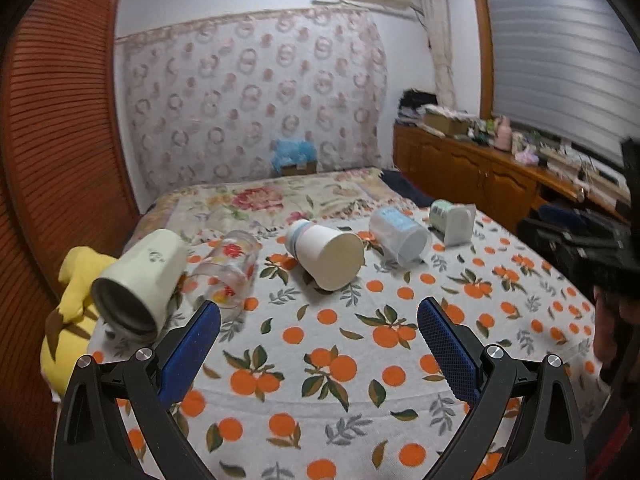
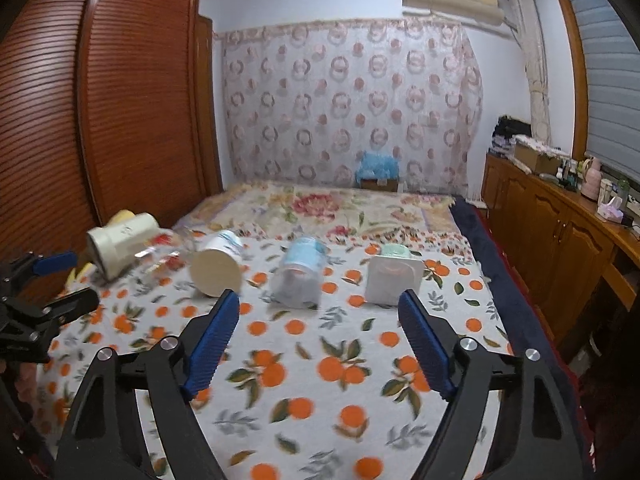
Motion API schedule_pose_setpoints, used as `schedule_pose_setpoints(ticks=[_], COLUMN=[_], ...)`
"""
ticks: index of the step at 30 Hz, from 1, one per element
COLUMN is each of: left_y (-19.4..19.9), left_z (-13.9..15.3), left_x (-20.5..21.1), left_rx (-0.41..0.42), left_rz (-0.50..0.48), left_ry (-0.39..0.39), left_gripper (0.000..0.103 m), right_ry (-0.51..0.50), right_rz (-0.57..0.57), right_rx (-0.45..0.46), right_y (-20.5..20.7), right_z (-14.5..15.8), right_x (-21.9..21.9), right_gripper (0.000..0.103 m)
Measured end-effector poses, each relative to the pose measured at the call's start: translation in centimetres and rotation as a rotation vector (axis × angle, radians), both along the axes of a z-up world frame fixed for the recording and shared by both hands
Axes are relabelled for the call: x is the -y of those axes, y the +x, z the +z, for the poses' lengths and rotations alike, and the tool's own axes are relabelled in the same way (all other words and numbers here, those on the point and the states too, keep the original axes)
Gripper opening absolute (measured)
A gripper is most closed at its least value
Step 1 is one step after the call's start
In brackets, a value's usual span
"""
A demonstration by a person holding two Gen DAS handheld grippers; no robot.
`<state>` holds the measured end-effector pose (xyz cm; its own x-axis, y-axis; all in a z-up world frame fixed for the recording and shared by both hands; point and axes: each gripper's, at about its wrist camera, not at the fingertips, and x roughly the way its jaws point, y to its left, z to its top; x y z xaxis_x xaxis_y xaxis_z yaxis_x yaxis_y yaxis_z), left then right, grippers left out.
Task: Flip cup upside down
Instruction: 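Move the right tool to the pale green cup and grasp it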
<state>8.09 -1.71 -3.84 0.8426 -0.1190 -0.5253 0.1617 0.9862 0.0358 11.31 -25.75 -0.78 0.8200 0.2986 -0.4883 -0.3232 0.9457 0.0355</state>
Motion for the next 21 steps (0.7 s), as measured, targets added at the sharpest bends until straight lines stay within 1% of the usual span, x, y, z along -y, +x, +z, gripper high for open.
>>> schedule_pose_setpoints(ticks=[3, 11, 14, 18, 21], left_y=[1.2, 4.0, 5.1, 6.3, 7.1], left_z=[-0.7, -1.8, -2.0, -2.0, -2.2], left_x=[0.3, 1.3, 1.6, 1.7, 1.7], left_rx=[-0.043, -0.117, -0.143, -0.175, -0.192], left_rz=[-0.048, -0.103, -0.117, -0.125, -0.126], left_ry=[-0.009, 0.001, -0.004, -0.011, -0.019], left_gripper=[0.095, 0.095, 0.095, 0.095, 0.095], right_ry=[-0.019, -0.039, -0.048, -0.066, -0.081], right_rz=[-0.012, -0.034, -0.030, -0.019, -0.015], right_rx=[-0.028, -0.149, -0.201, -0.305, -0.402], right_y=[2.2, 9.5, 12.4, 16.5, 20.1], right_z=[-0.2, 0.4, 0.7, 0.3, -1.0], right_x=[0.7, 2.2, 2.4, 2.2, 1.8], right_gripper=[0.081, 0.081, 0.079, 0.074, 0.071])
